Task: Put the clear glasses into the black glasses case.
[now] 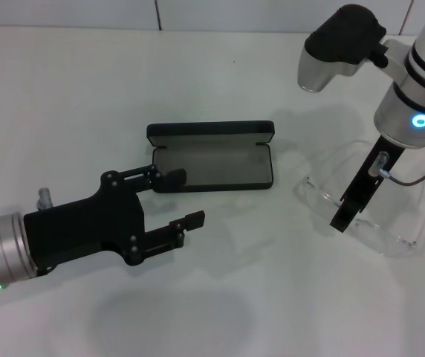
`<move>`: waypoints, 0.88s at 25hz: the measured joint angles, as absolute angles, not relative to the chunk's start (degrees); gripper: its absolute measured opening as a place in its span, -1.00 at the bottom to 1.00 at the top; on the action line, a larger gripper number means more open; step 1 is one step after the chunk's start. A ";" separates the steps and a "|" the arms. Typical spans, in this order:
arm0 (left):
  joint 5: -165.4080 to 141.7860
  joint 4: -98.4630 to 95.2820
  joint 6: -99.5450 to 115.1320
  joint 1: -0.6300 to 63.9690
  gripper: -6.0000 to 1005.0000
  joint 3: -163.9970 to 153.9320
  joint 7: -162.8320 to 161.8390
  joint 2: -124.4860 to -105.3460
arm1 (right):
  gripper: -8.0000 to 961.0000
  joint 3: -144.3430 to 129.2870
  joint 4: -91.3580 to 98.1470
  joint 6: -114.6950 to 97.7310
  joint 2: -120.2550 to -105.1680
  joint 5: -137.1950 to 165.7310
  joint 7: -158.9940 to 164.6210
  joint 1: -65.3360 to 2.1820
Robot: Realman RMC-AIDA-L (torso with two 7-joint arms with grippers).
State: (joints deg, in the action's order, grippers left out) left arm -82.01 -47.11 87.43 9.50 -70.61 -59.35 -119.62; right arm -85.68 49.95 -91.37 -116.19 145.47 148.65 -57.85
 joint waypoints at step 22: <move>-81.87 -47.10 87.17 9.32 0.14 -69.07 -59.42 -119.64 | -0.74 -89.45 56.06 -93.98 -115.71 145.97 148.77 -54.34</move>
